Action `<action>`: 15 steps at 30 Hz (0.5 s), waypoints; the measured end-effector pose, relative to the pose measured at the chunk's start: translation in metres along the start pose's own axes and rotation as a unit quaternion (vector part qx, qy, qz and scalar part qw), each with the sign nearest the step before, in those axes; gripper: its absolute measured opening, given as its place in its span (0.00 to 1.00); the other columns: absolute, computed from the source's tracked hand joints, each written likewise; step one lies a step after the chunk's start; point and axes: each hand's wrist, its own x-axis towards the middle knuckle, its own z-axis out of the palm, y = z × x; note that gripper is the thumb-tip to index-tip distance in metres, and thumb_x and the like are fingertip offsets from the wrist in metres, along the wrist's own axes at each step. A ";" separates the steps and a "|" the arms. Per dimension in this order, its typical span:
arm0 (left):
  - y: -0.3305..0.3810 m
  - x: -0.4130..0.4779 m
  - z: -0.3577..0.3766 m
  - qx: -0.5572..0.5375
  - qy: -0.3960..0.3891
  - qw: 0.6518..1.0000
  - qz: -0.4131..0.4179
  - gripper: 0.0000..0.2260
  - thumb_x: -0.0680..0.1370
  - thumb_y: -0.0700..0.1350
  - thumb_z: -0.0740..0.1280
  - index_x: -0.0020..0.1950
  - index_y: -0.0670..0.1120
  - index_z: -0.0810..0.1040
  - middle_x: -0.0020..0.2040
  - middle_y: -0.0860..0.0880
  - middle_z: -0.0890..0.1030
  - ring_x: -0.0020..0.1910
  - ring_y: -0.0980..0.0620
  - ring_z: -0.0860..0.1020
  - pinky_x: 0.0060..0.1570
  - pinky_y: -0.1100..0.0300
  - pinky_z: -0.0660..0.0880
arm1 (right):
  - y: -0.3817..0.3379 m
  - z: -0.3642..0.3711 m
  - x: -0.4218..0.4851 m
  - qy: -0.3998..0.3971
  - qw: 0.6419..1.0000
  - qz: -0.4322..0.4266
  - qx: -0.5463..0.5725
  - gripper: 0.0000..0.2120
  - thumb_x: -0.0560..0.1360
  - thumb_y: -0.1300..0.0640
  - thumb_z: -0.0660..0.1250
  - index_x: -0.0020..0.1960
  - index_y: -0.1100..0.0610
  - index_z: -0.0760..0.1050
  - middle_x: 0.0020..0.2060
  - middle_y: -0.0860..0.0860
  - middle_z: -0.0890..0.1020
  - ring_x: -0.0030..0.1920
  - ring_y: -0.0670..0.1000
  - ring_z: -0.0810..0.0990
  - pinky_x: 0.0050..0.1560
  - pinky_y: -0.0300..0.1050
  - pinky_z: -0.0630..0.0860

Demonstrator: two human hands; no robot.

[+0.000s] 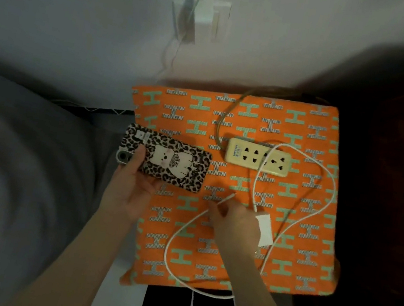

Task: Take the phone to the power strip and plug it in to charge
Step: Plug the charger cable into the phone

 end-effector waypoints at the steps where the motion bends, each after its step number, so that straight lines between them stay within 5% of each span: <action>1: 0.000 0.001 0.001 -0.005 0.001 1.000 -0.005 0.26 0.75 0.48 0.64 0.73 0.46 0.66 0.70 0.44 0.74 0.67 0.43 0.74 0.64 0.38 0.70 | -0.001 0.002 0.000 0.027 0.999 0.003 0.020 0.10 0.75 0.47 0.67 0.40 0.53 0.76 0.27 0.46 0.77 0.30 0.53 0.79 0.33 0.42 0.73; 3: -0.002 0.001 0.002 -0.027 0.007 1.000 -0.013 0.24 0.77 0.48 0.62 0.72 0.45 0.68 0.69 0.44 0.75 0.66 0.45 0.75 0.62 0.42 0.73 | -0.004 0.004 0.000 0.051 0.994 0.025 0.090 0.03 0.72 0.55 0.69 0.42 0.53 0.76 0.27 0.42 0.75 0.28 0.48 0.77 0.32 0.42 0.75; 5: -0.003 0.000 0.003 -0.047 0.003 0.998 -0.030 0.24 0.77 0.49 0.62 0.72 0.44 0.69 0.70 0.43 0.74 0.68 0.45 0.73 0.66 0.45 0.71 | -0.007 -0.001 0.001 0.021 0.975 0.052 0.213 0.06 0.71 0.62 0.71 0.46 0.54 0.78 0.30 0.43 0.80 0.31 0.44 0.79 0.33 0.42 0.79; 7: -0.001 0.000 0.005 -0.047 -0.004 0.998 -0.043 0.24 0.78 0.50 0.59 0.73 0.43 0.67 0.72 0.42 0.72 0.70 0.43 0.70 0.68 0.44 0.68 | -0.012 -0.012 -0.001 -0.060 0.912 0.047 0.402 0.09 0.73 0.64 0.71 0.46 0.50 0.81 0.34 0.47 0.85 0.36 0.47 0.84 0.34 0.38 0.80; 9: 0.001 0.000 0.006 -0.039 -0.011 0.998 -0.045 0.23 0.80 0.52 0.56 0.73 0.44 0.66 0.71 0.42 0.72 0.70 0.43 0.71 0.62 0.44 0.72 | -0.016 -0.028 -0.006 -0.110 0.853 0.014 0.510 0.10 0.75 0.61 0.70 0.45 0.45 0.84 0.37 0.46 0.86 0.39 0.48 0.85 0.38 0.37 0.79; 11: 0.002 0.000 0.006 -0.032 -0.013 0.998 -0.044 0.23 0.80 0.52 0.56 0.73 0.44 0.67 0.69 0.43 0.74 0.66 0.45 0.74 0.56 0.47 0.77 | -0.019 -0.042 -0.012 -0.111 0.841 -0.022 0.529 0.05 0.73 0.52 0.69 0.45 0.46 0.84 0.33 0.45 0.84 0.35 0.46 0.81 0.39 0.37 0.77; 15: 0.001 0.000 0.005 -0.017 -0.018 0.999 -0.044 0.22 0.80 0.52 0.56 0.73 0.45 0.68 0.69 0.45 0.75 0.67 0.45 0.74 0.56 0.52 0.78 | -0.024 -0.065 -0.021 -0.083 0.841 -0.052 0.531 0.13 0.67 0.42 0.70 0.39 0.51 0.84 0.26 0.45 0.75 0.30 0.44 0.71 0.37 0.33 0.73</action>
